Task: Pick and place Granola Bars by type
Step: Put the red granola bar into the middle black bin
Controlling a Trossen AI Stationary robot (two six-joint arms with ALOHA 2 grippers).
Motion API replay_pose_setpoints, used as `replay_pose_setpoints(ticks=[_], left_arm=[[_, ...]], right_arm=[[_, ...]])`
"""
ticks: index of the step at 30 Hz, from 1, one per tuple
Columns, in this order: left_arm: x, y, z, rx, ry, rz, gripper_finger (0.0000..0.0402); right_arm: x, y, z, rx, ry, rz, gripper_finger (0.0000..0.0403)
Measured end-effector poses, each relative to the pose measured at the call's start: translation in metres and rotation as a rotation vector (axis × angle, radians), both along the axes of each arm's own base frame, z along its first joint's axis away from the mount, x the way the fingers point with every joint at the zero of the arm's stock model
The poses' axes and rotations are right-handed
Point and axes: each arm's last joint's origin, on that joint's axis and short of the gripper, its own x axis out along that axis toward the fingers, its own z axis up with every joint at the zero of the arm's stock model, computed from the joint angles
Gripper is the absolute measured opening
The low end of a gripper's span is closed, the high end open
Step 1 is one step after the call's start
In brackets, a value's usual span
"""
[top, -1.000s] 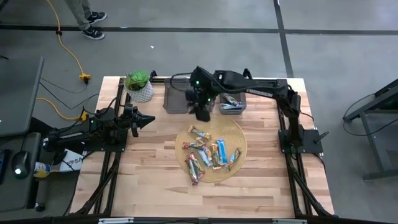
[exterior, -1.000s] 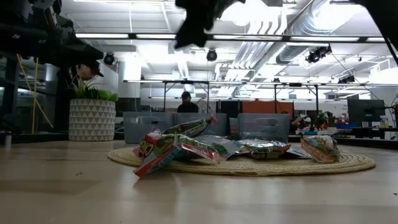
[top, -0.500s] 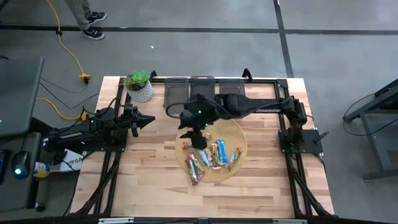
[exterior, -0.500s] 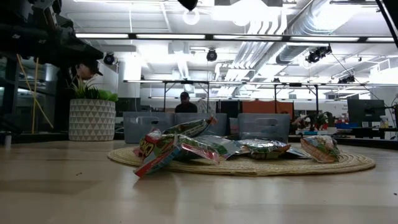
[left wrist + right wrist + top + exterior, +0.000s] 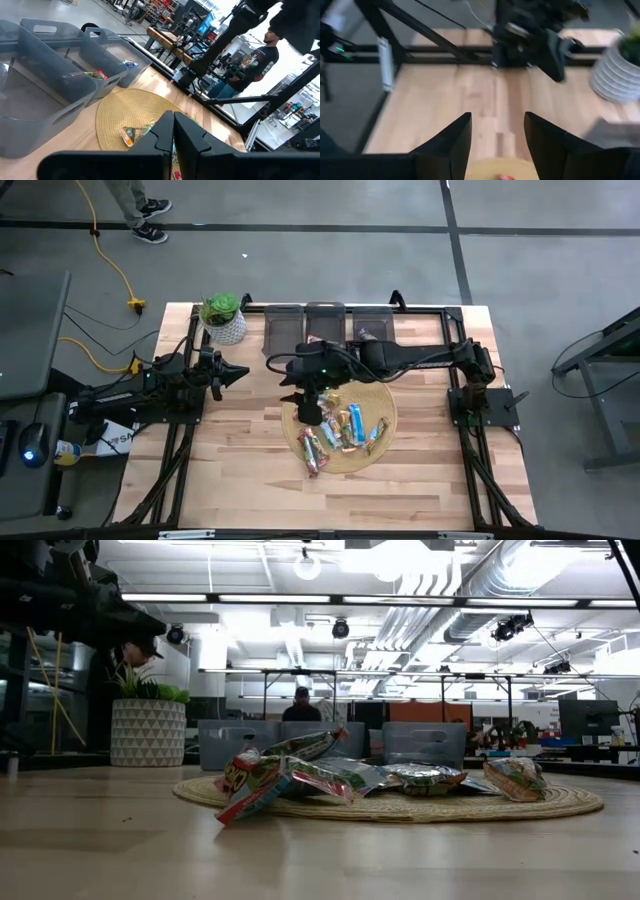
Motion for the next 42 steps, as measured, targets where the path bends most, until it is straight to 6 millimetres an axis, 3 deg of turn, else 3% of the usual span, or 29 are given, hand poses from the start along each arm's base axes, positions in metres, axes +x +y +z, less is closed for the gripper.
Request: replay_pose_setpoints(ticks=[3,9,15,31,42], left_arm=[[0.0,0.0,0.0,0.0,0.0,-0.001,0.001],[0.0,0.0,0.0,0.0,0.002,-0.001,0.001],[0.0,0.0,0.0,-0.001,0.003,-0.001,0.001],[0.0,0.0,-0.001,-0.002,0.008,-0.001,0.001],[0.0,0.0,-0.002,-0.005,0.023,-0.001,0.001]], right_arm=[[0.004,-0.001,-0.013,-0.022,0.059,-0.019,0.0166],[0.026,0.001,-0.067,-0.007,0.244,0.017,0.0166],[0.03,-0.007,-0.108,0.026,0.448,0.01,0.0169],[0.042,-0.01,-0.174,0.028,0.653,0.107,0.0168],[0.045,-0.016,-0.188,0.017,0.688,0.021,0.0174]])
